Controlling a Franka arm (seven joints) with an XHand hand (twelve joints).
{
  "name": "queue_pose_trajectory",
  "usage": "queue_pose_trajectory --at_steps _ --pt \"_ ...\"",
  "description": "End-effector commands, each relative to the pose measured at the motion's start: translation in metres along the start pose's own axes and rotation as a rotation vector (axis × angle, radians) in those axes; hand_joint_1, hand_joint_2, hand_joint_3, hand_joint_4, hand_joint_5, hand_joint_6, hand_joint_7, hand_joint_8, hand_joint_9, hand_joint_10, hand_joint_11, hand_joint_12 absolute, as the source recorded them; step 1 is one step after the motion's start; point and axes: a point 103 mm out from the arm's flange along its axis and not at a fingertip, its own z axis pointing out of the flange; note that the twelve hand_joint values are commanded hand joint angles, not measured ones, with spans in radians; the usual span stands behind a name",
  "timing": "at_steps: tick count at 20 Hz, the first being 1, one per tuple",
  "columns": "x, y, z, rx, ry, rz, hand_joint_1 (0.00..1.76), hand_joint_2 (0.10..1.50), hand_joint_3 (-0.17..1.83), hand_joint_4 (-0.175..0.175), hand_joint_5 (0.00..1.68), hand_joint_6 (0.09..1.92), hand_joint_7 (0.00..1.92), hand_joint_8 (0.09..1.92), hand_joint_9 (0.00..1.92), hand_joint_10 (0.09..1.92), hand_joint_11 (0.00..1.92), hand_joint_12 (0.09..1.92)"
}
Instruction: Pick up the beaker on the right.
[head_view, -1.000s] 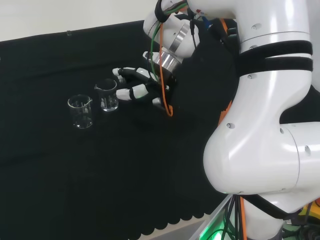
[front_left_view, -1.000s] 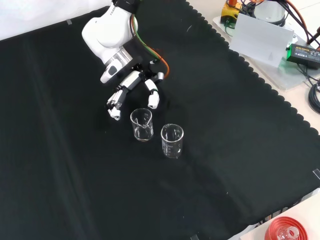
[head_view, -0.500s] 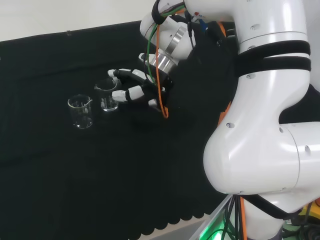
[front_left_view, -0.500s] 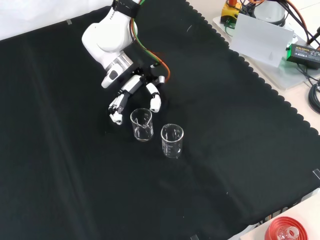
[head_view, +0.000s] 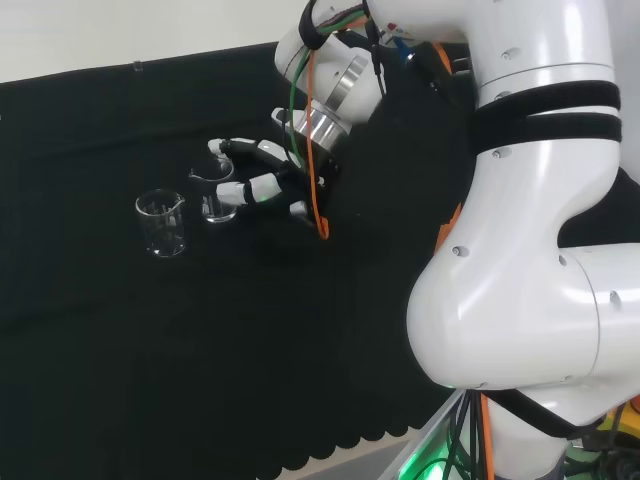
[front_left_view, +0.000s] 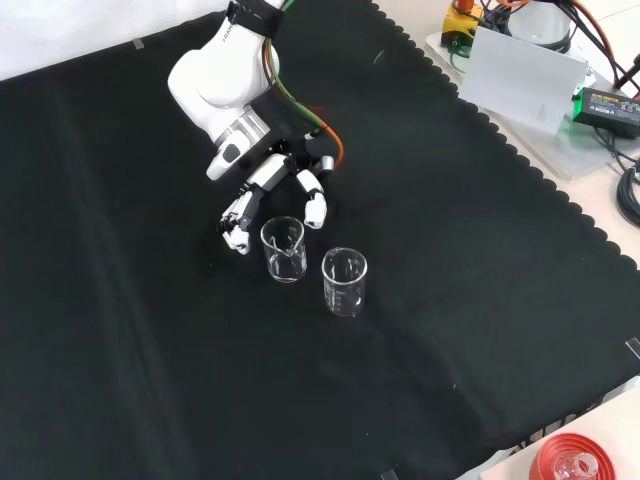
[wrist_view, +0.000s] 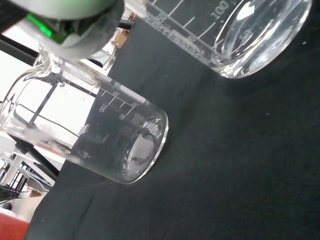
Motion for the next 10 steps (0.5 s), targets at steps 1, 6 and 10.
queue_pose_trajectory --at_steps 1,6,10 --pt "0.004 0.002 0.005 -0.009 -0.001 -0.014 0.89 0.44 0.66 -0.096 0.27 0.09 0.19 0.72 0.34 0.71 0.0 1.14" --pt "0.003 0.003 0.013 -0.01 0.013 -0.009 0.89 0.44 0.66 -0.097 0.29 0.09 0.24 0.73 0.37 0.71 0.0 1.18" --pt "0.002 0.004 0.018 -0.013 0.029 -0.006 0.91 0.44 0.66 -0.097 0.32 0.09 0.26 0.74 0.38 0.71 0.0 1.19"
